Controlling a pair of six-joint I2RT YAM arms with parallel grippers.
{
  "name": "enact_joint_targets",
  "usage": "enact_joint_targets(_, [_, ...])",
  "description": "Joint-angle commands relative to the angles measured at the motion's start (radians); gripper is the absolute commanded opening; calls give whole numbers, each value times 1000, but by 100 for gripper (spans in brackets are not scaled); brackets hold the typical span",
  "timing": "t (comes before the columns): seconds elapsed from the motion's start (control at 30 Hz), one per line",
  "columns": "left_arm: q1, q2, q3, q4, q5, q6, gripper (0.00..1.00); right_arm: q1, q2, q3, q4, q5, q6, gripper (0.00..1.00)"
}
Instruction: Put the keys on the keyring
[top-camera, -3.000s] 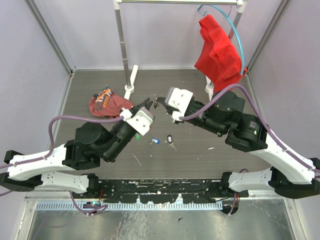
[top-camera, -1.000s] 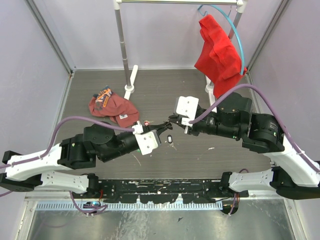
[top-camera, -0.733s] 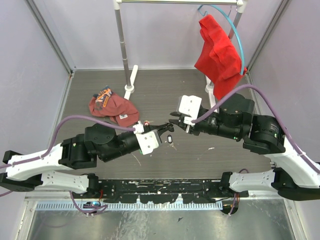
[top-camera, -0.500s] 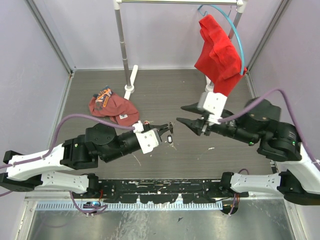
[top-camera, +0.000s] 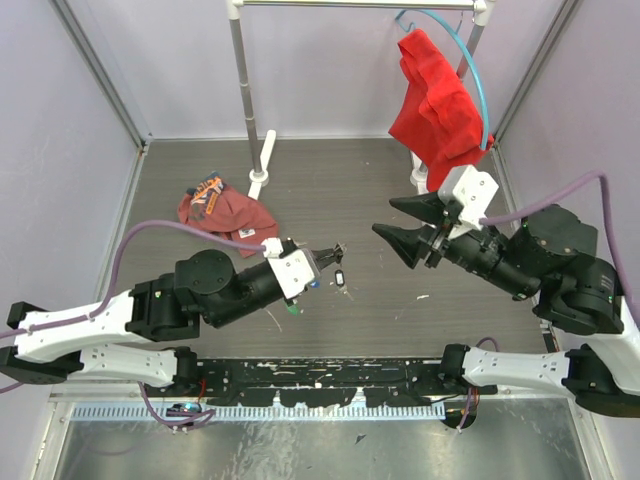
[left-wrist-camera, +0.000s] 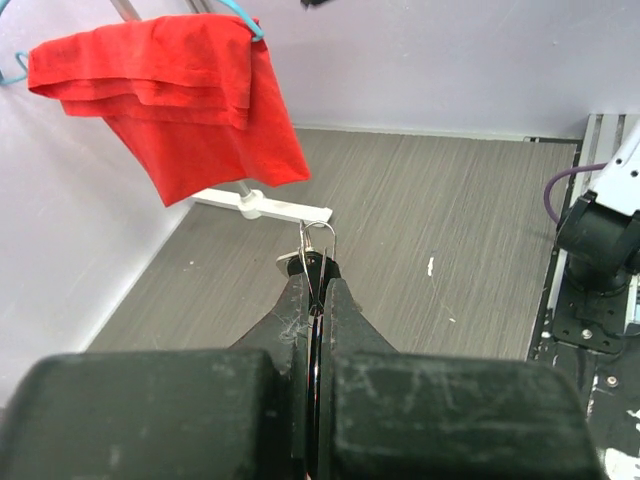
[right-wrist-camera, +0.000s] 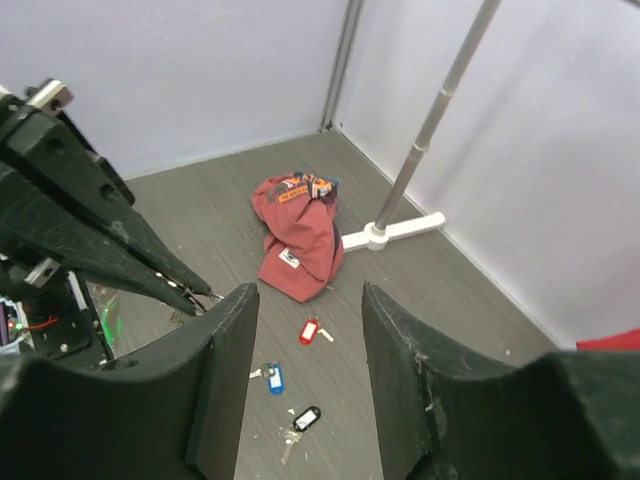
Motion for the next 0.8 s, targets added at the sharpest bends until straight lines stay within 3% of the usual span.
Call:
enact_joint_targets(0.0, [26, -10, -11, 47, -15, -108, 0, 1, 32, -7, 1, 129, 91, 53])
enact_joint_targets(0.4, [394, -3, -121, 10, 329, -561, 0, -9, 147, 49, -192, 565, 393, 60])
enact_joint_targets(0.53, [431, -8, -165, 36, 351, -615, 0, -103, 174, 37, -210, 407, 475, 63])
enact_joint_targets(0.67, [432, -13, -187, 56, 335, -615, 0, -237, 159, -86, -72, 102, 589, 63])
enact_joint_targets(0.77, [431, -29, -210, 85, 332, -611, 0, -279, 137, -193, 46, -38, 741, 58])
